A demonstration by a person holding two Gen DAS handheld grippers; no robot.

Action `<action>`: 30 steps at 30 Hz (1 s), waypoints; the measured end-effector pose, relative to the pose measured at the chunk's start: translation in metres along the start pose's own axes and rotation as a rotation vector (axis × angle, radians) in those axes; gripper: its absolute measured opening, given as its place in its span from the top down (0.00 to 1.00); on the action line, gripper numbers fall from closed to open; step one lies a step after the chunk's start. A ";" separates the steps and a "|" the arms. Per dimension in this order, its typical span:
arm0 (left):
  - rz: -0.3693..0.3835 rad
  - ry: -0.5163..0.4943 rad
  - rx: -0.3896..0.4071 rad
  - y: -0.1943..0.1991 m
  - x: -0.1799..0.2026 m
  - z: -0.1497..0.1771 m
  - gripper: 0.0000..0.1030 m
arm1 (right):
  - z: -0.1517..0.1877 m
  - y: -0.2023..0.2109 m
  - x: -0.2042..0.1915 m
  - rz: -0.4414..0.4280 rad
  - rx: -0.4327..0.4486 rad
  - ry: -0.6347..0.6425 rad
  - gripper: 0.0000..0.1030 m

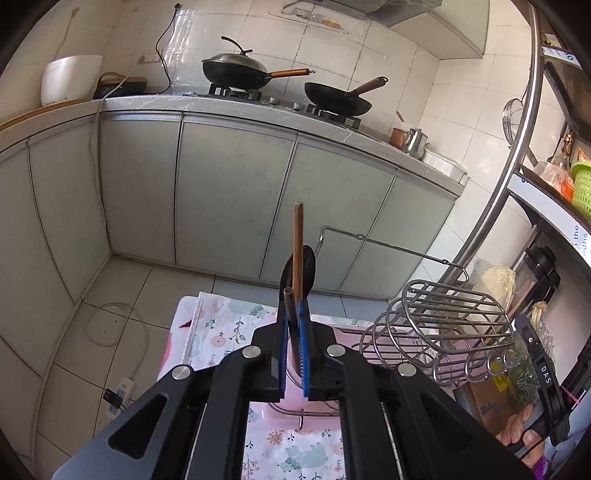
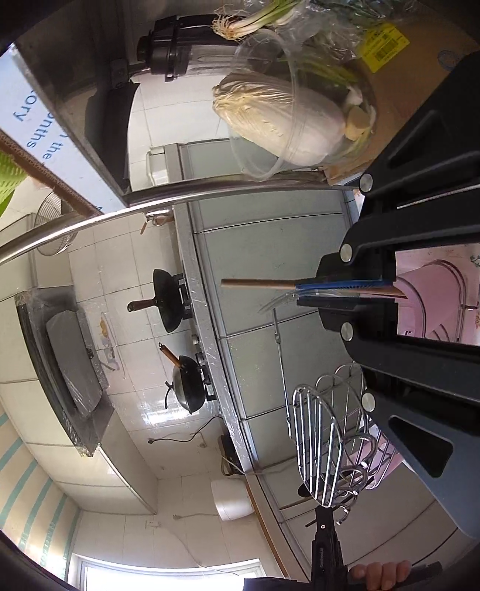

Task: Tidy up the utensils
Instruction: 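Lift both held utensils up and over the pink cup, then lower the utensils into the pink cup and open both tools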

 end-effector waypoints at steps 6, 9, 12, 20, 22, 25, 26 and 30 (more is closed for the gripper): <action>-0.012 0.016 -0.003 -0.013 -0.003 -0.007 0.95 | -0.002 -0.017 0.012 -0.011 -0.087 -0.068 0.96; -0.022 0.024 -0.008 -0.019 -0.005 -0.008 0.94 | -0.003 -0.027 0.015 -0.029 -0.133 -0.107 0.96; -0.029 0.043 -0.018 -0.023 -0.007 -0.007 0.92 | -0.003 -0.032 0.015 -0.053 -0.158 -0.129 0.96; 0.011 0.097 -0.006 -0.013 -0.016 -0.007 0.64 | 0.002 -0.035 0.015 -0.071 -0.227 -0.134 0.69; 0.017 0.106 0.006 -0.007 -0.017 -0.007 0.62 | 0.002 -0.032 0.015 -0.079 -0.222 -0.142 0.59; 0.018 0.107 0.019 0.002 -0.017 -0.007 0.61 | 0.002 -0.025 0.015 -0.075 -0.213 -0.139 0.57; 0.017 0.107 0.021 0.004 -0.018 -0.007 0.61 | 0.002 -0.022 0.015 -0.074 -0.211 -0.139 0.56; 0.020 0.101 0.022 0.013 -0.019 -0.001 0.61 | 0.003 -0.011 0.017 -0.070 -0.208 -0.144 0.55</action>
Point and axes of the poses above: each gripper's, at about its wrist camera, not at the fingertips, and y roughly against the way its jaws point, x to its right, z to its underside, the point moved 7 cm from there along -y, roughly the way its jaws point, and after that the axes turned 12 degrees about -x, right-handed, at the moved point
